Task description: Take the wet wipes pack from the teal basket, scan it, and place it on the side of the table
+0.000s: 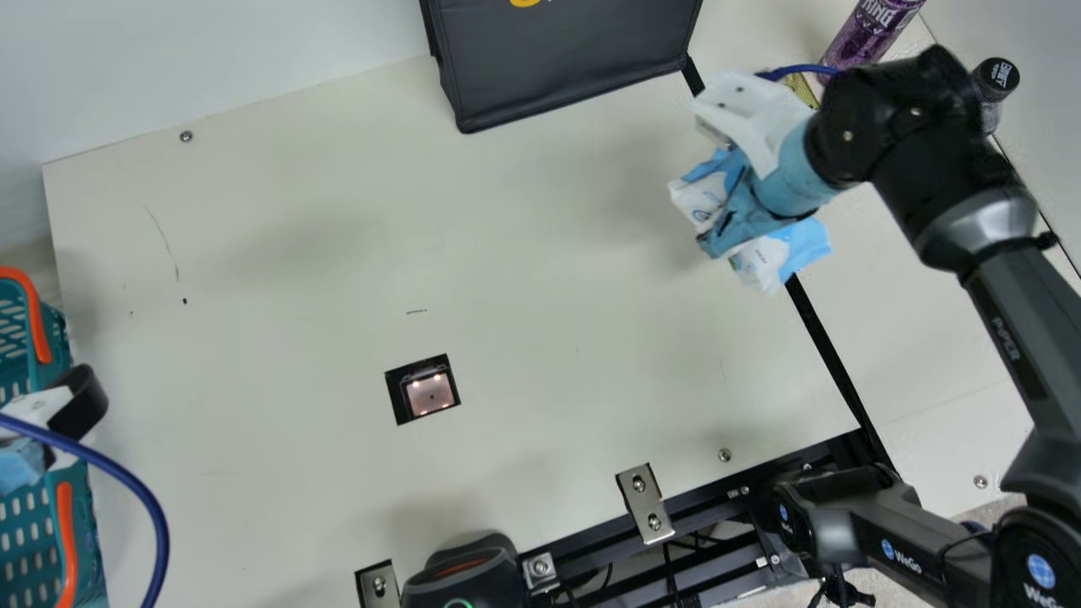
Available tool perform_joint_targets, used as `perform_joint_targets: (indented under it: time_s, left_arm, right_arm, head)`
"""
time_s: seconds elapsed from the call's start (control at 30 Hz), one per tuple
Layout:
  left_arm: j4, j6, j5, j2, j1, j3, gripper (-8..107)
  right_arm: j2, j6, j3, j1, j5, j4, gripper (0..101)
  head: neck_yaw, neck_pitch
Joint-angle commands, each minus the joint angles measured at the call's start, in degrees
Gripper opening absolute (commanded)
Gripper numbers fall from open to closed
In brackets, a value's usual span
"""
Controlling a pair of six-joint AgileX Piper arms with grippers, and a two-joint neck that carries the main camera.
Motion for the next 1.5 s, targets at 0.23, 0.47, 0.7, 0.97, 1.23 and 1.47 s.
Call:
perform_joint_targets:
  time_s: [0.23,0.47,0.7,0.97,1.23,1.47]
  left_arm:
    - [0.0,0.0,0.0,0.0,0.0,0.0,90]
    - [0.0,0.0,0.0,0.0,0.0,0.0,90]
    - [0.0,0.0,0.0,0.0,0.0,0.0,90]
    - [0.0,0.0,0.0,0.0,0.0,0.0,90]
    - [0.0,0.0,0.0,0.0,0.0,0.0,90]
    - [0.0,0.0,0.0,0.0,0.0,0.0,90]
  right_arm:
    - [-2.3,-5.6,3.9,-12.2,-1.6,0.7,0]
    - [-2.3,-10.5,5.9,-19.2,-3.4,1.4,0]
    - [-0.5,-15.1,7.7,-24.8,-6.5,1.6,0]
    - [3.1,-19.8,10.0,-29.2,-11.5,2.5,0]
    - [6.8,-23.8,10.9,-30.8,-16.3,4.0,0]
    - [8.9,-25.1,10.8,-30.5,-18.5,4.4,0]
  head:
    - [-0.1,-1.7]
    - [-0.1,-1.7]
    - [-0.1,-1.7]
    - [-0.1,-1.7]
    - [-0.1,-1.7]
    - [-0.1,-1.7]
